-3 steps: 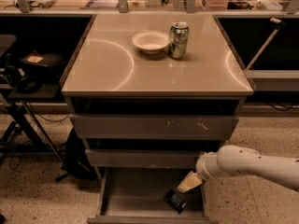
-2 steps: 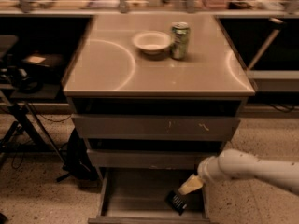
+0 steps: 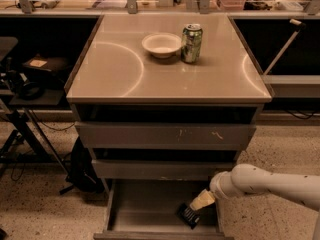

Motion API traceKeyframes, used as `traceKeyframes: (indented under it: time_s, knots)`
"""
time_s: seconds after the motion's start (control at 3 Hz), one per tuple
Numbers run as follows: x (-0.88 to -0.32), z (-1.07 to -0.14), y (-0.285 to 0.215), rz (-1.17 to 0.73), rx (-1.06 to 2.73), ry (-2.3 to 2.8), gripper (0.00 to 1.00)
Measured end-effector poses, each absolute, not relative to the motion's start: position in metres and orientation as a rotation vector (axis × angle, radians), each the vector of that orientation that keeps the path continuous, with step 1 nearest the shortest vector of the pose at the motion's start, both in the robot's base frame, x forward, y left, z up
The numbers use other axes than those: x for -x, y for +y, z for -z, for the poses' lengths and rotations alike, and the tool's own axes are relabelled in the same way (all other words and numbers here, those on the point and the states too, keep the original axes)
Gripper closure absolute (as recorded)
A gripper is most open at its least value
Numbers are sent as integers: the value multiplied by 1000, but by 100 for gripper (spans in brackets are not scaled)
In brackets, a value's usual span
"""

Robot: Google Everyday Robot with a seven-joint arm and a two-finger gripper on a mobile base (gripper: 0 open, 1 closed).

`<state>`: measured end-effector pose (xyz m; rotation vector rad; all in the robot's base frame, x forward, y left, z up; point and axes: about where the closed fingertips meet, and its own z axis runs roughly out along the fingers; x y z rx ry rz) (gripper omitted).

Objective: Pick rxbar blueberry from bottom drawer and place on counter

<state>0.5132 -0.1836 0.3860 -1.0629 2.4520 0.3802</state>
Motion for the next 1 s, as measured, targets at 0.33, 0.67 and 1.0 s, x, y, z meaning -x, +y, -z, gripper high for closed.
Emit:
traceKeyframes:
  time_s: [0.33, 0.67, 1.0]
  knots:
    - [-510, -348, -184, -458, 1039, 2502, 0]
    - [-509, -282, -177, -635, 1008, 2596, 0]
    - [-517, -215, -152, -777, 955, 2661, 0]
